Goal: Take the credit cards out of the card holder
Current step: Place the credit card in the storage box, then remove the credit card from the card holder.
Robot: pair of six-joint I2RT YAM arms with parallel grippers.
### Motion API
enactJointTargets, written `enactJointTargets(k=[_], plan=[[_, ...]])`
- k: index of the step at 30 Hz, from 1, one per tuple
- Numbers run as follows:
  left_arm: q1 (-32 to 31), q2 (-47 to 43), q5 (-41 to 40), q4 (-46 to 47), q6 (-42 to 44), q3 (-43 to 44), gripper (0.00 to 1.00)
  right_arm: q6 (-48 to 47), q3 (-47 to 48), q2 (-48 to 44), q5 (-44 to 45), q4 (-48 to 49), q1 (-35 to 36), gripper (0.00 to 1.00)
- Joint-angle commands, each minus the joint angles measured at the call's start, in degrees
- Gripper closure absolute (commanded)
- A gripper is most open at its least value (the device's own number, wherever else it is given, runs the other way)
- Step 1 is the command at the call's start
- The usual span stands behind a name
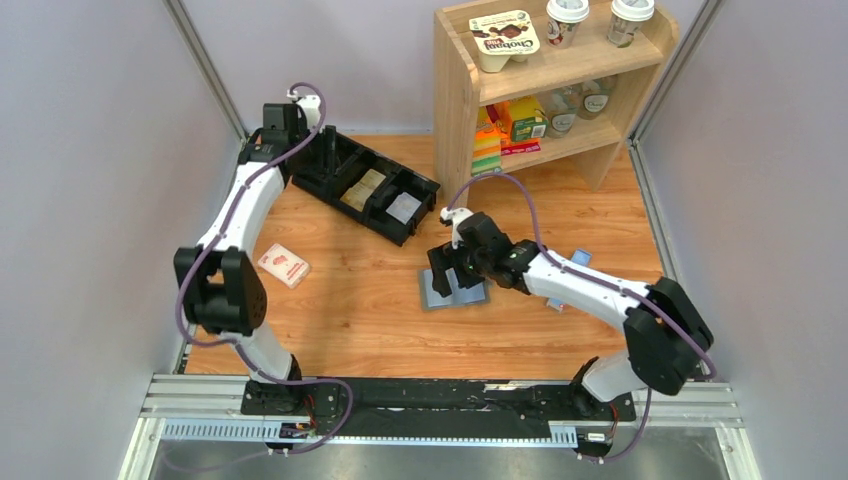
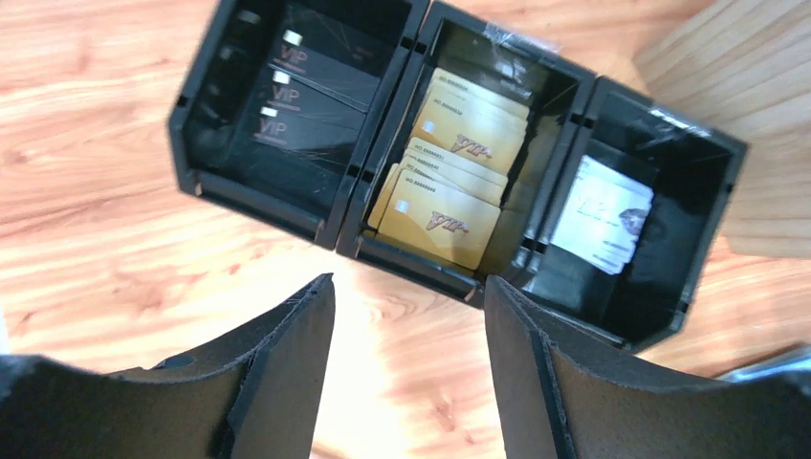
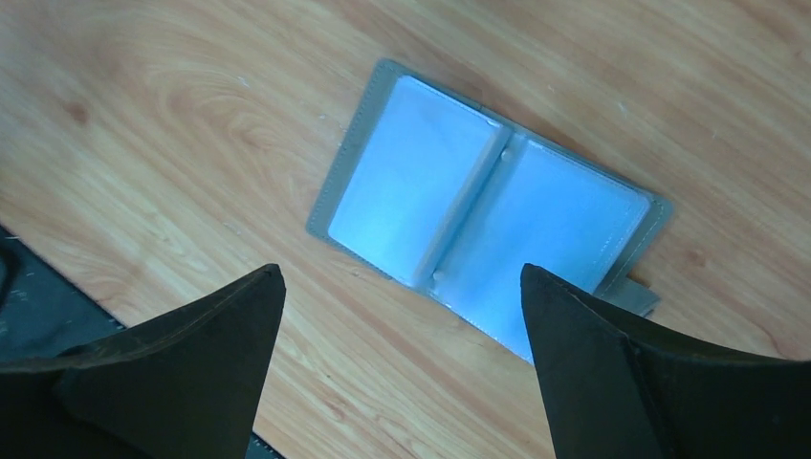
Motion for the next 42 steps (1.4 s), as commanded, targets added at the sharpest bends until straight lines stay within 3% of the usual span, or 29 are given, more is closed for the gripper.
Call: enactJointTargets(k=[1, 12, 23, 33, 39, 42], plan=[[-3.3, -10.4, -8.8, 0.9, -5.8, -4.7, 0.34, -1.2, 4.0, 5.5, 8.6, -1.2, 3.4, 0.07], [-14.5, -27.7, -9.0, 2.4, -10.7, -25.8, 0.34, -1.0, 9.1, 16.7, 14.1, -1.9, 8.5, 0.2], [-21.0, -27.1, -6.1, 5.2, -16.3, -34.8, 0.34, -0.6, 5.7, 20.9, 14.2, -1.2, 8.6, 0.27], [-26.6, -23.7, -3.8, 8.0, -18.0, -35.2, 0.34, -2.2, -0.6, 19.6, 8.4, 5.2, 5.7, 0.57], [-29.0, -20.6, -0.5, 10.3, -18.9, -34.9, 0.35, -2.1, -3.2, 19.4, 6.8, 7.9, 4.9, 0.81], [-30.2, -17.2, 1.1, 11.5, -18.8, -34.3, 0.39, -1.6, -4.8, 18.4, 3.0, 10.0, 3.7, 0.86]])
